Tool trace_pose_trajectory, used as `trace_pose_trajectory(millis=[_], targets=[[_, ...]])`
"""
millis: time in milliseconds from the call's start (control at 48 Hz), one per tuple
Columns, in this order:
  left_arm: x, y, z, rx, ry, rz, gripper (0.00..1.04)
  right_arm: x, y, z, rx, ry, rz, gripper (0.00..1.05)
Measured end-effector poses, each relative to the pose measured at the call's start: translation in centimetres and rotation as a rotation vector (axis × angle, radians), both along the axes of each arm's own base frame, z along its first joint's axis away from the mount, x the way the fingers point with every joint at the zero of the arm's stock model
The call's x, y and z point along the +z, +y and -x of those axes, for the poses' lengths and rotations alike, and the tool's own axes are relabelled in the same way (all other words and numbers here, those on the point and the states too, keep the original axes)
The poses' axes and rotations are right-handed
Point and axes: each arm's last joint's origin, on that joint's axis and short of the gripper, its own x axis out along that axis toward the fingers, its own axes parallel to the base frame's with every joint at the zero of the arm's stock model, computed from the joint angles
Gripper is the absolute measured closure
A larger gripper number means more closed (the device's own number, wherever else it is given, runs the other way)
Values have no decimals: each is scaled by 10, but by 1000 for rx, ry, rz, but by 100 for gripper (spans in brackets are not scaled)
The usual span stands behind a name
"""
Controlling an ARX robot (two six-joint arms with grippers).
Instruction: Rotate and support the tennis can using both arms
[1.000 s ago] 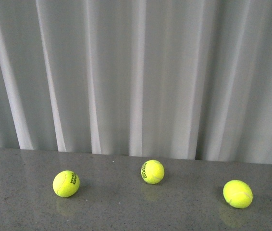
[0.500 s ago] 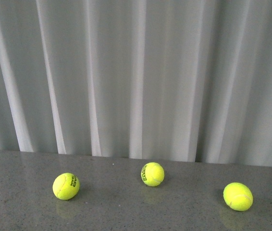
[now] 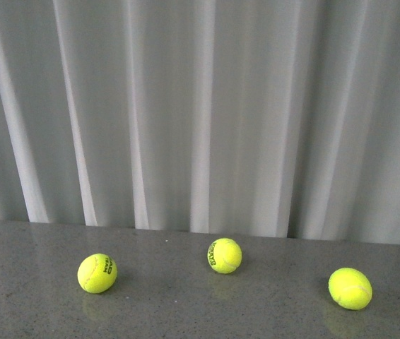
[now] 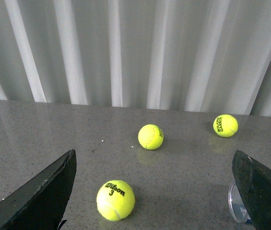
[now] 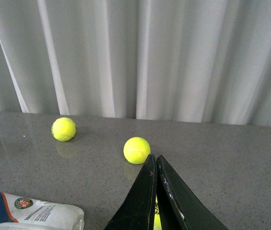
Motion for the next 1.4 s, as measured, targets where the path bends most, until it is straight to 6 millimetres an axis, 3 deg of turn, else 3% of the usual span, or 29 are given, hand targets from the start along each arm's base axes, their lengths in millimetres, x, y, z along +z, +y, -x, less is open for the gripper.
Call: trace_pose_trajectory(millis=[583,938,1021,1083,1396], targets=[[0,0,0,0,0,0,7,-3,0,14,2,6,1,100],[0,0,0,0,0,0,7,-3,0,14,2,6,0,37],[0,0,0,0,0,0,7,-3,0,14,2,6,0,16],[0,0,0,0,0,0,7,-3,0,14,2,6,0,6],[0,0,0,0,0,0,7,-3,0,14,2,7,0,7]])
